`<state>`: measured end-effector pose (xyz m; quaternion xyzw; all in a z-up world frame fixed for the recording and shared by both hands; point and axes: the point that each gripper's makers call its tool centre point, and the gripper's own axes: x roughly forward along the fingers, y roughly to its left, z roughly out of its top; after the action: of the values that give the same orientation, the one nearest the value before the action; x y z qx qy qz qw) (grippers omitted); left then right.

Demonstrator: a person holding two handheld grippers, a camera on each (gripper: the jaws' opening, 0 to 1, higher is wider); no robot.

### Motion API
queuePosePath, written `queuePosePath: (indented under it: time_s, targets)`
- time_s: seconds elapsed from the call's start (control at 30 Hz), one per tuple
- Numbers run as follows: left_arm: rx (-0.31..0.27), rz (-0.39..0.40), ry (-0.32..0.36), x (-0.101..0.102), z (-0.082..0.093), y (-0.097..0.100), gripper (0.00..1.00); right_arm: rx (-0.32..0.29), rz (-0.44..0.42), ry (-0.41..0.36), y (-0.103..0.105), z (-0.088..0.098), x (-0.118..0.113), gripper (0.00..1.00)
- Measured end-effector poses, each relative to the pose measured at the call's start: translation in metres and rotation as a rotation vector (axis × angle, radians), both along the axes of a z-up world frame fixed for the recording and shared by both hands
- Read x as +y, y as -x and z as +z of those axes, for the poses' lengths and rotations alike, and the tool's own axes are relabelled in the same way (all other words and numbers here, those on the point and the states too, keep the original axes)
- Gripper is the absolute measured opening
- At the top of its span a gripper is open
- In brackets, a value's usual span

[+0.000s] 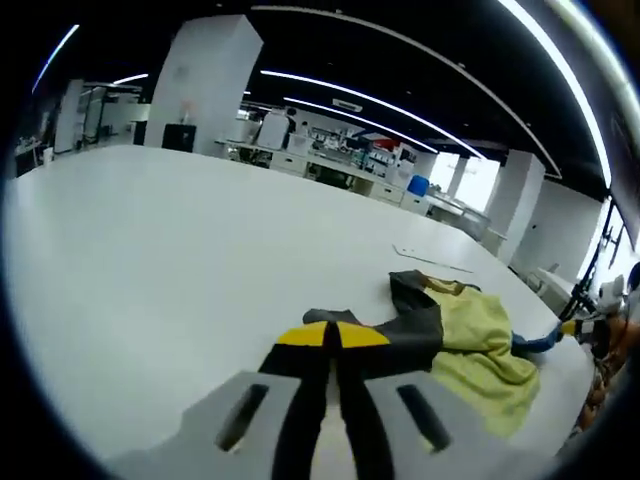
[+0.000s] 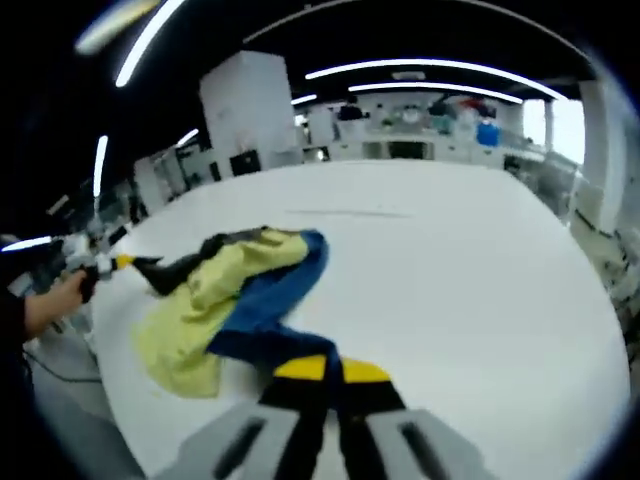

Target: Fold the garment on the visible template until the final outline fits inside the template.

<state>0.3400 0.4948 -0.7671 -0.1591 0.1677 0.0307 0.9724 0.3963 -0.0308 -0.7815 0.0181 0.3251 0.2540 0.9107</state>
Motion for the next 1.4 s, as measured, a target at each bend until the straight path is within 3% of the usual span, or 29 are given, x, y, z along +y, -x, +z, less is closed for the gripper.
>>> queuePosePath:
  time_s: [0.07,0.13,0.37,0.5,0.9,1.03,1.4]
  targets:
    - [-0.006,0.018,0.010,0.014,-0.001,-0.001,0.00,0.012,-0.021,0.007,-0.005,-0.001,-0.008,0.00]
    - [-0.012,0.033,0.023,0.011,0.000,-0.002,0.00,0.022,-0.043,0.034,-0.010,-0.004,-0.018,0.00]
    - [0.014,0.044,-0.028,0.029,-0.003,0.004,0.00,0.097,-0.161,-0.021,-0.019,-0.007,-0.041,0.00]
    - [0.043,0.048,-0.066,0.036,-0.007,0.007,0.00,0.130,-0.212,-0.051,-0.013,-0.008,-0.043,0.00]
    - [0.117,0.048,-0.175,0.059,-0.016,0.013,0.00,0.231,-0.352,-0.038,-0.019,-0.016,-0.085,0.00]
    - [0.140,0.040,-0.220,0.065,-0.018,0.014,0.00,0.255,-0.373,-0.013,-0.018,-0.020,-0.096,0.00]
    - [0.181,0.057,-0.264,0.084,-0.024,0.018,0.00,0.333,-0.410,0.055,-0.010,-0.035,-0.124,0.00]
